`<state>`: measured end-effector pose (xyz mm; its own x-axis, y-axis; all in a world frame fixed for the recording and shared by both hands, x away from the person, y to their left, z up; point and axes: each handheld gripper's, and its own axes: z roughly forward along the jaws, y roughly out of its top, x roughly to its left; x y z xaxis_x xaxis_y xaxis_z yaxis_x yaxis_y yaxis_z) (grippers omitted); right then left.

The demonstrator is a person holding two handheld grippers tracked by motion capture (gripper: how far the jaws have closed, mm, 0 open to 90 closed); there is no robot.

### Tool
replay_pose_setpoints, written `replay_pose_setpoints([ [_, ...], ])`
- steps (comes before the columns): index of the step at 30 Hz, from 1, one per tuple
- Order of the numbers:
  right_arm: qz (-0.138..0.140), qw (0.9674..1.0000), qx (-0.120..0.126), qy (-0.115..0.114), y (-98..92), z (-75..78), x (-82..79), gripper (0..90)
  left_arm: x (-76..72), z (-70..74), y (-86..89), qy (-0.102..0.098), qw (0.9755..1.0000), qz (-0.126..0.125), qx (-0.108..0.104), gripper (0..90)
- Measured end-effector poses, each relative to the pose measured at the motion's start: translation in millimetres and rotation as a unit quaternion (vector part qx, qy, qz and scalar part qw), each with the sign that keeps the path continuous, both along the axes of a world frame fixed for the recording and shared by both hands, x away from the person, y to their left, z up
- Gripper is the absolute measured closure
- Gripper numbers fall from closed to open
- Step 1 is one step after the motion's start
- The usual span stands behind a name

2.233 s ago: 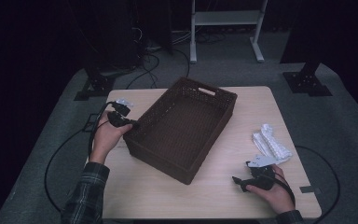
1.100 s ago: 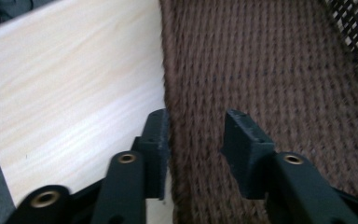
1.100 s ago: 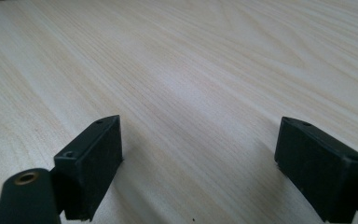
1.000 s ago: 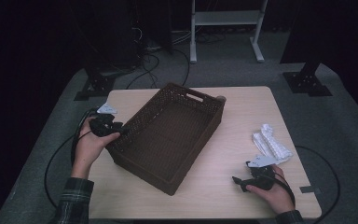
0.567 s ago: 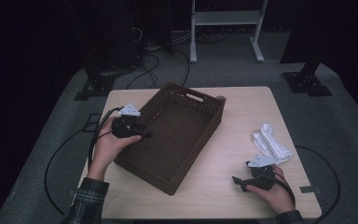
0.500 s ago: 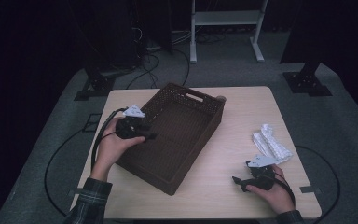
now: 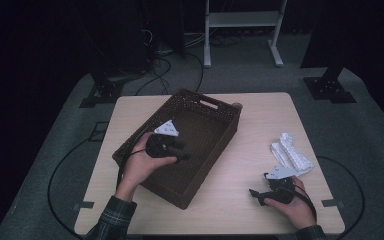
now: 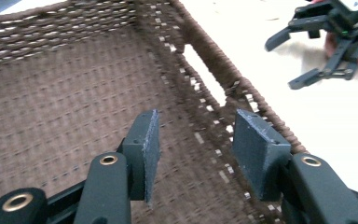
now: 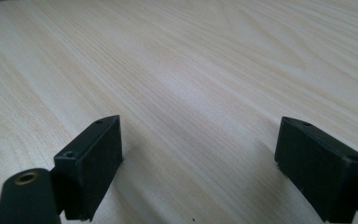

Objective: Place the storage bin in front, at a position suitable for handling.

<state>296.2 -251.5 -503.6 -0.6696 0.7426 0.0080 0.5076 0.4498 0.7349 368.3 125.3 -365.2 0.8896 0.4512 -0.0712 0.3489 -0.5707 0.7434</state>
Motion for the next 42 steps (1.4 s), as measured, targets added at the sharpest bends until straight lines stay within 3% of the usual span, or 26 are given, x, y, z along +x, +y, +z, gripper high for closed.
replay_pose_setpoints([
  [12,0.001,1.0000,0.000,-0.001,0.1,0.0,0.8,14.3,-9.5,-8.1,-26.1,0.017,0.9993,-0.031,-0.015,47.7],
  [17,0.001,1.0000,0.000,-0.002,0.2,0.0,1.1,14.2,-12.4,-15.5,-35.0,0.020,0.9993,-0.030,0.007,46.5],
  [19,0.001,1.0000,0.000,-0.001,0.2,0.0,1.2,14.2,-12.7,-16.8,-37.8,0.019,0.9991,-0.034,0.016,47.4],
  [22,0.001,1.0000,-0.001,-0.001,0.2,0.0,1.2,14.2,-14.2,-17.3,-42.8,0.021,0.9990,-0.037,0.014,50.1],
  [27,0.002,1.0000,-0.001,-0.002,0.2,0.0,1.3,14.3,-13.5,-22.4,-51.7,0.021,0.9980,-0.045,0.039,53.6],
  [36,0.001,1.0000,0.000,-0.001,0.3,0.0,1.2,14.2,-14.9,-23.1,-52.4,0.020,0.9977,-0.052,0.039,61.7],
  [42,0.002,1.0000,0.000,-0.001,0.3,0.0,1.1,14.2,-16.5,-23.2,-48.2,0.016,0.9974,-0.060,0.037,62.1],
])
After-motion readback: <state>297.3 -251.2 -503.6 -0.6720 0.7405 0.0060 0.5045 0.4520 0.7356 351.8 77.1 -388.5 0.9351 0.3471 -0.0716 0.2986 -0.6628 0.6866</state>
